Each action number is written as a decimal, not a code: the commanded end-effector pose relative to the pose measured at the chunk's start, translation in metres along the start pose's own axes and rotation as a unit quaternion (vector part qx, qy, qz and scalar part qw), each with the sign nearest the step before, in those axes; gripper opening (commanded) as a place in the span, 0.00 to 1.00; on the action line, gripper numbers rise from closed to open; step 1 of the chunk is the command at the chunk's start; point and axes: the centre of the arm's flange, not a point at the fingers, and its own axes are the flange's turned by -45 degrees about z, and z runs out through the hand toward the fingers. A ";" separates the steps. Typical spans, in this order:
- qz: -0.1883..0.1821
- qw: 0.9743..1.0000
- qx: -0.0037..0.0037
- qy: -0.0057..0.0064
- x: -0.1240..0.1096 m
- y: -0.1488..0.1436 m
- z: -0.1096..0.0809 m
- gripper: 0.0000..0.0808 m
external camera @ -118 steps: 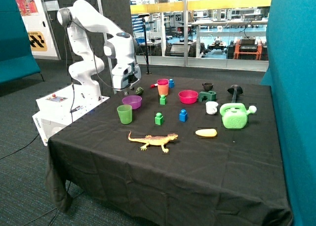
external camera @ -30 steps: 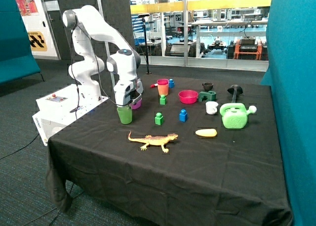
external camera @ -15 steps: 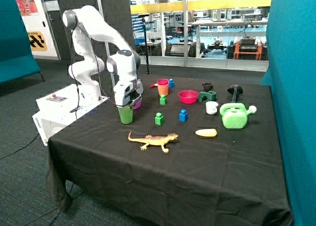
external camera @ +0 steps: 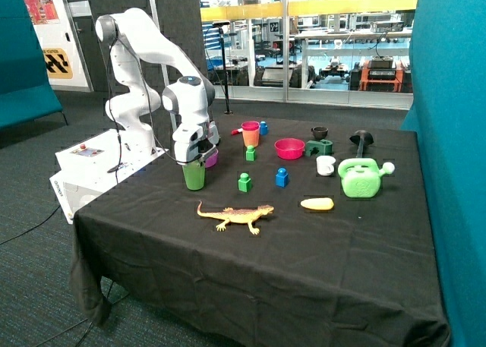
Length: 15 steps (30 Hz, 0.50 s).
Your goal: Stack the cups
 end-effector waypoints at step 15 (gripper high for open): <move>-0.003 1.000 -0.001 -0.001 0.001 0.001 -0.009 0.00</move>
